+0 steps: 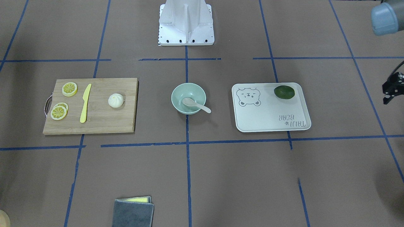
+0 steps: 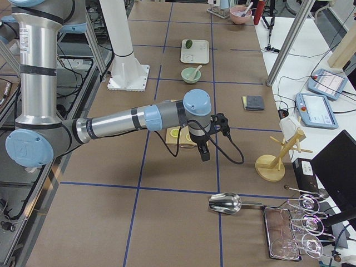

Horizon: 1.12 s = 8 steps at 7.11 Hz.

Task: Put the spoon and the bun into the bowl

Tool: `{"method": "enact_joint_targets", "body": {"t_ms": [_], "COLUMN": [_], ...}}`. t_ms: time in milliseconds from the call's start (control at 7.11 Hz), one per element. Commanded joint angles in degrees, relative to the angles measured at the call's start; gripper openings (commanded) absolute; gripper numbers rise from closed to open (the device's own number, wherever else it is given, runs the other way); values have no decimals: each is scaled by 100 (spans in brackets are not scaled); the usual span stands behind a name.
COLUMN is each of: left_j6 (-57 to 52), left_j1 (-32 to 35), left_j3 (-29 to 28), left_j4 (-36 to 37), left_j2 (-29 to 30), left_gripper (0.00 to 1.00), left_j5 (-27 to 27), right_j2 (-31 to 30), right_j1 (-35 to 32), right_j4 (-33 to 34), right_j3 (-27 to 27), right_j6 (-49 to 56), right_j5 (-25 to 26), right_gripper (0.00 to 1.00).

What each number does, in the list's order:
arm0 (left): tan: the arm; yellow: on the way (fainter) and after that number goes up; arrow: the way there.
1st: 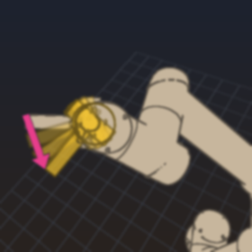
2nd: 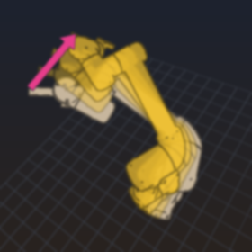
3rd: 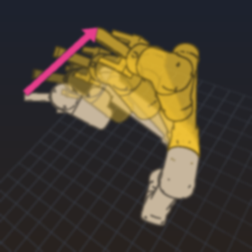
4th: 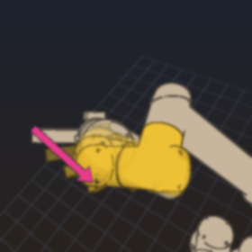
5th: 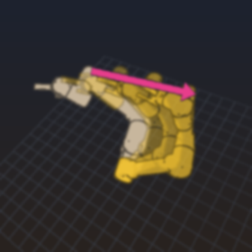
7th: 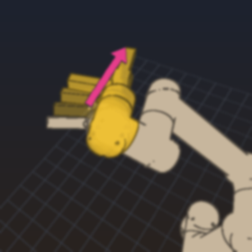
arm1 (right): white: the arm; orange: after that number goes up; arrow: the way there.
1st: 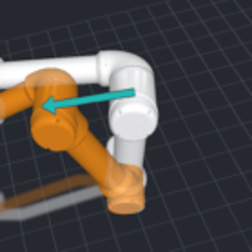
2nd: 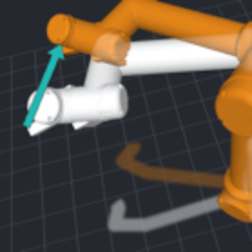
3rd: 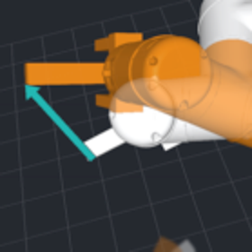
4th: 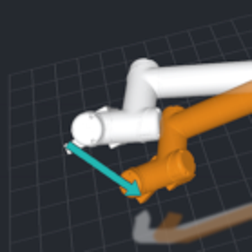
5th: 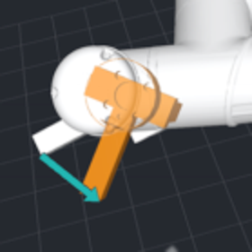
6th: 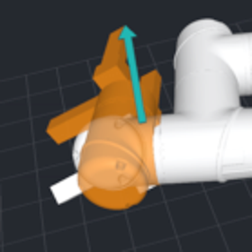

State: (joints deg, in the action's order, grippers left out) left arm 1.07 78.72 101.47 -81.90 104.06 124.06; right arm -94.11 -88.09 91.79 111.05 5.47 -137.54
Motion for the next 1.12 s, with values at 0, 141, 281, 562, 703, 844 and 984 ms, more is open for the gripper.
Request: {"method": "enact_joint_targets", "body": {"t_ms": [0, 141, 281, 562, 703, 844, 984], "left_j6": [-98, -490, -1146, -1347, -1320, -1320, -1329], "left_j1": [511, 844, 1265, 1339, 1330, 1339, 1339], "left_j3": [-487, -419, -418, -322, -347, -304, -286], "left_j4": [-27, -106, -159, -98, -106, -106, -106], "left_j2": [-620, -1111, -1429, -1555, -1538, -1538, -1538], "left_gripper": [100, 100, 100, 100, 100, 100, 100], "left_j5": [196, 946, 1249, 1174, 1173, 1173, 1182], "right_j2": [129, 165, 174, 374, 498, 673, 1066], "right_j1": [343, 493, 738, 1859, 2701, 3458, 4039], "right_j4": [-12, -21, -21, -273, -954, -1536, -1646], "right_j3": [294, 390, 469, 865, 831, 674, 411], "right_j6": [-20, -55, -360, -2277, -3480, -4484, -4946], "right_j5": [-1, -167, -334, 119, 713, 1320, 1813], "right_gripper": [100, 100, 100, 100, 100, 100, 100]}}
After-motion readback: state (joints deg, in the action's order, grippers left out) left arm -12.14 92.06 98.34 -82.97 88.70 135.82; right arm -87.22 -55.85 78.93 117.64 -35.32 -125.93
